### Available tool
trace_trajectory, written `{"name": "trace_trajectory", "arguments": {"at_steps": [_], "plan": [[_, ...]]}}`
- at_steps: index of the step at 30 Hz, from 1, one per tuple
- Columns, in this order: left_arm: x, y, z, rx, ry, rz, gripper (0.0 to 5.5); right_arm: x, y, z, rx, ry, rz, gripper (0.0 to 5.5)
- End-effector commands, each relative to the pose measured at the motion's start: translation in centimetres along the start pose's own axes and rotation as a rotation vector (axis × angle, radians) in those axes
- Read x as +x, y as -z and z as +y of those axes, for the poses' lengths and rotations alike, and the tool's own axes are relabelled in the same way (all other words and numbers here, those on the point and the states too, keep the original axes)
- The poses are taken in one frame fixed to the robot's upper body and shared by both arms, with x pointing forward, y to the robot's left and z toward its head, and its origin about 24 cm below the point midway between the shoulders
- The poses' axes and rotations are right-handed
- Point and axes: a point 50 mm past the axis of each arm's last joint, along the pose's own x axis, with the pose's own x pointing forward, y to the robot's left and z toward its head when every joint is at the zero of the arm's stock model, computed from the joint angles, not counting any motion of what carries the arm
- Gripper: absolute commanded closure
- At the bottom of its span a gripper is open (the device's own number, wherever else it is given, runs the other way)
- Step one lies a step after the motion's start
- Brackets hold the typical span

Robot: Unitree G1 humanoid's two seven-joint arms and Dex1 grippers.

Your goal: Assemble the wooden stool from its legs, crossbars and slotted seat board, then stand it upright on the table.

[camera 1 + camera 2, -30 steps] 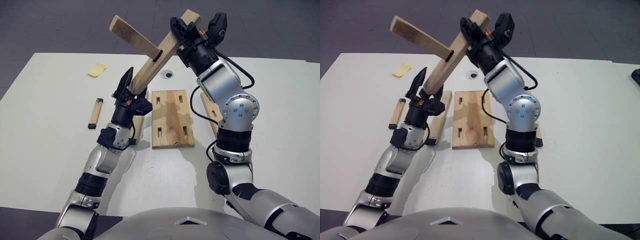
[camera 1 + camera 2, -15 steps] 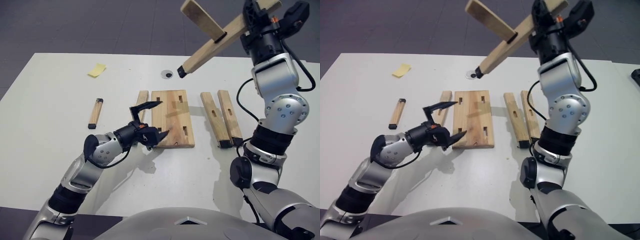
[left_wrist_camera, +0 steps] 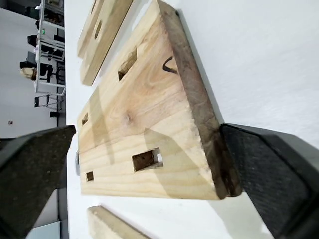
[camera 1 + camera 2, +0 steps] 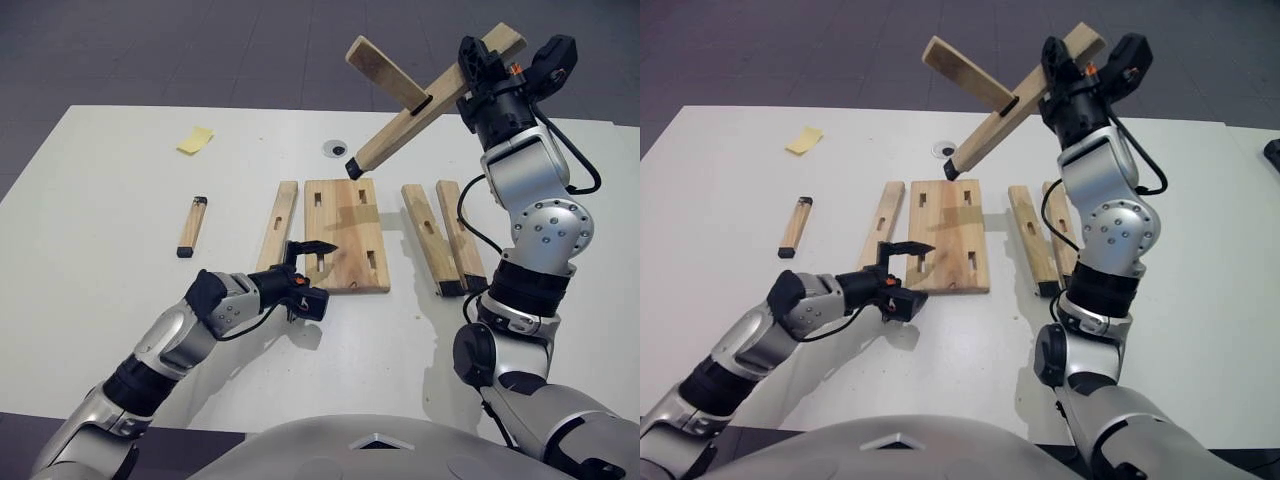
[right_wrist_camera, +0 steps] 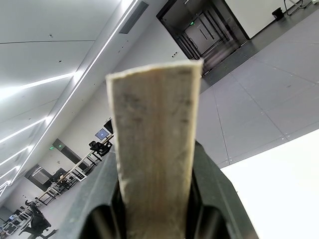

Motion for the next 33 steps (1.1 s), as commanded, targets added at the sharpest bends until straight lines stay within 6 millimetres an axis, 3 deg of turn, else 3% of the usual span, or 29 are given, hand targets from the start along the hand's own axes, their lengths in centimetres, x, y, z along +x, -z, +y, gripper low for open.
{"name": "trace_trajectory", "arguments": {"at_steps": [1, 6, 9, 13, 15, 18, 21, 23, 26, 33], "plan": [[1.2, 0.6, 0.7, -0.011, -0.071, 0.041, 0.10, -0.2, -0.5, 0.8, 0.012, -0.032, -0.035, 4.48], [2.4, 0.4, 1.7, -0.021, -0.152, 0.036, 0.10, -0.4, -0.4, 0.8, -0.012, -0.034, -0.052, 4.48], [1.9, -1.7, 3.4, -0.087, -0.243, -0.098, 0.10, -0.9, 0.0, 0.3, -0.025, -0.013, -0.046, 4.48], [-1.4, -3.2, 7.6, -0.310, -0.431, -0.209, 0.10, -2.8, 0.2, -0.8, -0.029, 0.025, -0.047, 4.48], [-4.0, -3.3, 9.9, -0.546, -0.521, -0.295, 0.10, -4.0, 0.3, -1.1, -0.027, 0.039, -0.055, 4.48], [-7.8, -0.7, 12.5, -0.896, -0.748, -0.403, 0.10, -5.4, 0.7, -1.2, -0.049, 0.058, -0.063, 4.48], [-10.5, 5.7, 13.2, -1.181, -1.179, -0.236, 0.10, -6.4, 1.8, -2.4, -0.079, 0.126, -0.045, 4.48], [-10.2, 7.8, 12.2, -1.259, -1.290, -0.114, 0.10, -6.8, 2.3, -3.2, -0.089, 0.157, -0.038, 4.48], [-8.3, 9.2, 10.4, -1.371, -1.364, -0.005, 0.10, -7.0, 3.0, -4.3, -0.115, 0.192, -0.033, 4.48], [-5.1, 8.4, 9.7, -1.451, -1.397, 0.012, 0.10, -7.4, 4.0, -5.8, -0.162, 0.245, -0.043, 4.48]]}}
